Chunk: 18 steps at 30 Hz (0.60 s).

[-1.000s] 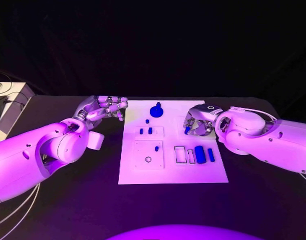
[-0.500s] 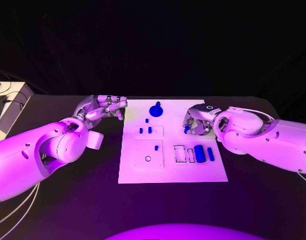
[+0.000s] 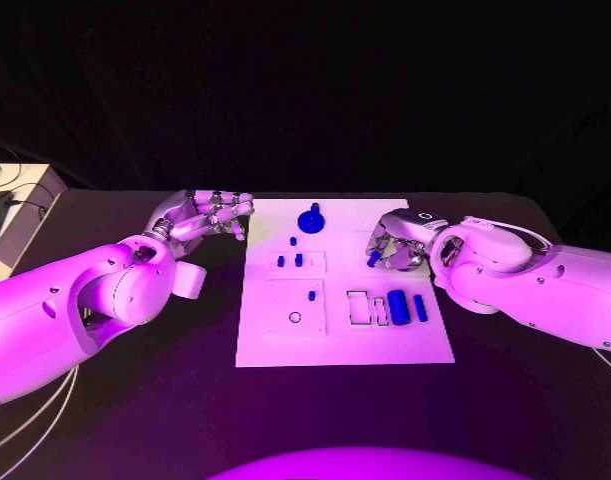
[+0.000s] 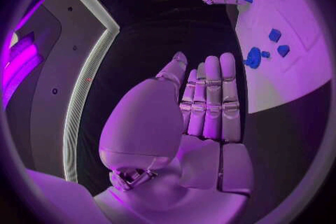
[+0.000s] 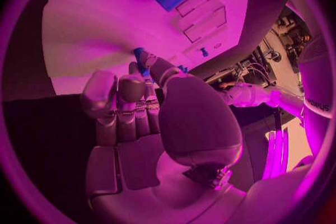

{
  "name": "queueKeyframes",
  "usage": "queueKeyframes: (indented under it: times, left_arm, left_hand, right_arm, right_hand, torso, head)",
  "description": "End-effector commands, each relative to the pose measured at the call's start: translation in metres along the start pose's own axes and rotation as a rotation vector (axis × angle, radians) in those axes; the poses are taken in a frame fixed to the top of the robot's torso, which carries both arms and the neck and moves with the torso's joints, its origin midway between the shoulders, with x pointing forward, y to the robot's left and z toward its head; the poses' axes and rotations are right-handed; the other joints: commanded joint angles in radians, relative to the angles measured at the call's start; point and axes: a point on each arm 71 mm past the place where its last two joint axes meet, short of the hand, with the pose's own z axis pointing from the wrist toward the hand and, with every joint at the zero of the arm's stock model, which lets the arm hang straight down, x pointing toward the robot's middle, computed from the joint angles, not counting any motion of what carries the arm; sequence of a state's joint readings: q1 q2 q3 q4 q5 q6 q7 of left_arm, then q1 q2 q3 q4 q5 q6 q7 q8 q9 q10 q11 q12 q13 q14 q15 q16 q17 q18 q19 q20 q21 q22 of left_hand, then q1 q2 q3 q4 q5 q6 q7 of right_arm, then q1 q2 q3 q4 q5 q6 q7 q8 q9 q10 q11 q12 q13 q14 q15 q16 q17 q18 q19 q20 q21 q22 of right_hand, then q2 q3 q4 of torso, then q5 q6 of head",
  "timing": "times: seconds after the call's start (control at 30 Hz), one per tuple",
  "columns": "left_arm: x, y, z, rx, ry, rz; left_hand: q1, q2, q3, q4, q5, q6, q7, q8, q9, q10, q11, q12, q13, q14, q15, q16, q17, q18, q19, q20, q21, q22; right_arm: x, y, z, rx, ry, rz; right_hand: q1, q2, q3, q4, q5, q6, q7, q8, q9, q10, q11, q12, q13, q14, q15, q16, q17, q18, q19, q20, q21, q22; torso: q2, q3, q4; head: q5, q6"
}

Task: Assemble the parts on the task board

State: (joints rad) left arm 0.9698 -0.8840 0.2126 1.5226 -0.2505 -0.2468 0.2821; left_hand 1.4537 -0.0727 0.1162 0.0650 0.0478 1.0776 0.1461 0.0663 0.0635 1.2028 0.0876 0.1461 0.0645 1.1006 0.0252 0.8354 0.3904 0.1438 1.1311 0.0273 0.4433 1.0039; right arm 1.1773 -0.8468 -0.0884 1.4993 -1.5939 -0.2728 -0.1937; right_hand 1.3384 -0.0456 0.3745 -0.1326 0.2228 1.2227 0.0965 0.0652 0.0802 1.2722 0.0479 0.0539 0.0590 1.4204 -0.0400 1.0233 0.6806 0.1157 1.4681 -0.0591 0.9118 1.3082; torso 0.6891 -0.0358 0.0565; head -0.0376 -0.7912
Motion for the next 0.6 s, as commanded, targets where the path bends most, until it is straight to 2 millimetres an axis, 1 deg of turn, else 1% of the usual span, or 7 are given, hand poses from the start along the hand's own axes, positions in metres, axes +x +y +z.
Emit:
queueKeyframes:
  times: [0.03,0.13,0.23,0.33,0.47,0.6]
  left_arm:
    - [0.001,0.000,0.000,0.004,0.010,-0.002]
    - [0.001,0.000,0.001,0.003,0.009,-0.002]
    - [0.001,0.000,0.001,0.002,0.009,-0.002]
    - [0.001,0.001,0.001,0.002,0.007,-0.002]
    - [0.000,0.001,0.001,0.002,0.007,-0.002]
    - [0.001,0.001,0.002,0.001,0.007,-0.003]
  left_hand:
    - [0.000,0.005,0.000,0.007,0.004,-0.002,0.006,0.004,0.001,-0.003,-0.001,-0.001,-0.001,0.006,-0.001,-0.005,0.001,-0.006,0.006,-0.002,-0.004,0.001]
    - [0.000,0.005,0.000,0.007,0.004,-0.002,0.006,0.004,0.001,-0.003,-0.001,-0.001,-0.001,0.006,-0.001,-0.005,0.001,-0.006,0.006,-0.002,-0.004,0.001]
    - [0.000,0.005,0.000,0.007,0.004,-0.002,0.006,0.004,0.001,-0.003,-0.001,-0.001,-0.001,0.006,-0.001,-0.005,0.001,-0.006,0.006,-0.002,-0.004,0.001]
    - [0.000,0.005,0.000,0.007,0.004,-0.002,0.006,0.004,0.001,-0.003,-0.001,-0.001,-0.001,0.006,-0.001,-0.005,0.001,-0.006,0.006,-0.002,-0.004,0.001]
    - [0.000,0.005,0.000,0.007,0.004,-0.002,0.006,0.004,0.001,-0.003,-0.001,-0.001,-0.001,0.006,-0.001,-0.005,0.001,-0.006,0.006,-0.002,-0.004,0.001]
    - [0.000,0.005,0.000,0.007,0.004,-0.002,0.006,0.004,0.001,-0.003,-0.001,-0.001,-0.001,0.006,-0.001,-0.005,0.001,-0.006,0.006,-0.002,-0.004,0.001]
  right_arm:
    - [-0.010,-0.003,-0.001,0.030,-0.068,0.094]
    - [-0.019,-0.005,-0.003,0.038,-0.091,0.120]
    - [-0.027,-0.005,-0.005,0.040,-0.106,0.144]
    - [-0.036,-0.001,-0.009,0.031,-0.119,0.168]
    - [-0.040,0.011,-0.012,-0.002,-0.121,0.186]
    - [-0.037,0.032,-0.013,-0.060,-0.108,0.184]
  right_hand:
    - [-0.003,0.027,0.003,-0.003,0.004,0.005,0.004,0.002,0.035,0.012,-0.003,0.006,0.002,0.002,-0.003,0.006,-0.002,0.000,0.060,-0.005,-0.002,0.009]
    - [-0.005,0.028,0.004,-0.006,0.004,0.005,0.004,0.002,0.038,0.012,-0.002,0.006,0.002,0.003,-0.003,0.006,-0.004,0.000,0.060,-0.005,-0.003,0.011]
    - [-0.005,0.028,0.004,-0.006,0.004,0.005,0.004,0.002,0.039,0.012,-0.002,0.006,0.002,0.003,-0.003,0.006,-0.005,0.000,0.060,-0.005,-0.004,0.011]
    - [-0.005,0.028,0.005,-0.008,0.004,0.005,0.005,0.002,0.040,0.011,-0.002,0.006,0.002,0.003,-0.003,0.006,-0.005,0.000,0.060,-0.005,-0.005,0.012]
    - [-0.005,0.029,0.006,-0.009,0.003,0.004,0.005,0.002,0.040,0.011,-0.002,0.006,0.002,0.003,-0.003,0.007,-0.006,0.001,0.061,-0.005,-0.006,0.012]
    - [-0.005,0.029,0.006,-0.010,0.002,0.004,0.006,0.002,0.041,0.011,-0.002,0.006,0.002,0.003,-0.003,0.007,-0.006,0.001,0.060,-0.005,-0.006,0.013]
  torso:
    - [0.000,-0.0006,-0.0002]
    - [-0.001,-0.0002,-0.0002]
    - [0.000,0.0001,0.0002]
    - [-0.001,-0.0001,-0.0007]
    - [0.001,0.0005,-0.0013]
    - [0.001,0.0008,-0.0010]
  head:
    - [0.000,0.003]
    - [0.001,0.002]
    - [0.001,0.003]
    - [0.002,0.004]
    - [0.007,0.007]
    - [0.015,0.007]
